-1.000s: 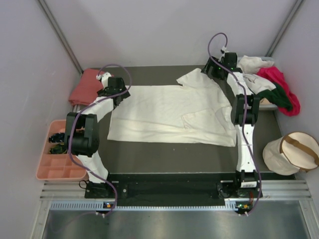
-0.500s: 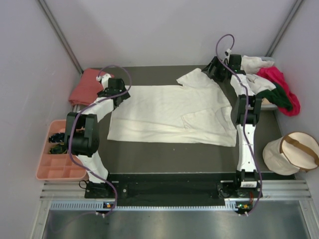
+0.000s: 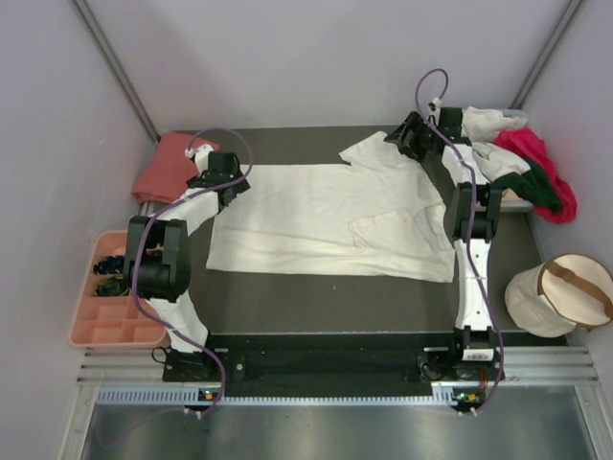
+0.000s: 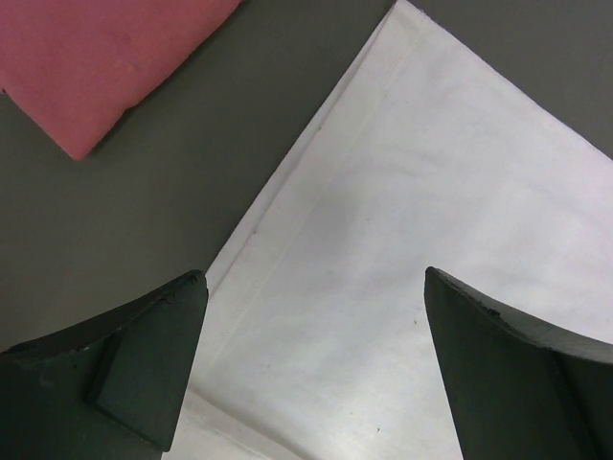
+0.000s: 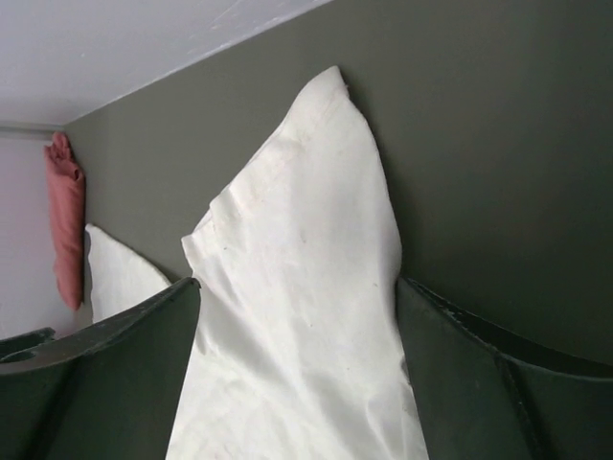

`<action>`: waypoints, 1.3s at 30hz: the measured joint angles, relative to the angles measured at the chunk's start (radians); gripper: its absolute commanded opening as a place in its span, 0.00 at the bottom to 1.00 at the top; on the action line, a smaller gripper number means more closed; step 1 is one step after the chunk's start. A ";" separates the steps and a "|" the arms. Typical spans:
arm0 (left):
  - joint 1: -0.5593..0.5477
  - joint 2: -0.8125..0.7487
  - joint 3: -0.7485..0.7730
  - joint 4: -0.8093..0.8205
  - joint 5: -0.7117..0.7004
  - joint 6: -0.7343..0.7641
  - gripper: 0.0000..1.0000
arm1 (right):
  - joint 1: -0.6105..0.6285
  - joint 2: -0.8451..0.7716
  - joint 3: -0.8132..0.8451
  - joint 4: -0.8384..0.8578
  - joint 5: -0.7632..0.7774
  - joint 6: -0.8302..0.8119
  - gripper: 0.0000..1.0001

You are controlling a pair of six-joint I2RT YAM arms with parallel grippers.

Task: Fold and stack the t-shirts
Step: Grap the side of the flattened tshirt furthest away from the robot with both arms

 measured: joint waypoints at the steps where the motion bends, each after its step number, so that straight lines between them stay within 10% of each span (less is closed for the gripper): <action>1: 0.000 0.000 0.000 0.000 -0.001 0.000 0.99 | 0.000 0.000 0.000 -0.004 -0.005 0.003 0.67; 10: 0.000 -0.001 0.000 0.000 -0.010 -0.001 0.99 | 0.000 0.025 -0.003 -0.030 -0.042 0.027 0.00; 39: 0.002 -0.015 -0.051 0.001 0.019 -0.028 0.99 | 0.008 -0.164 -0.200 0.005 -0.036 -0.040 0.00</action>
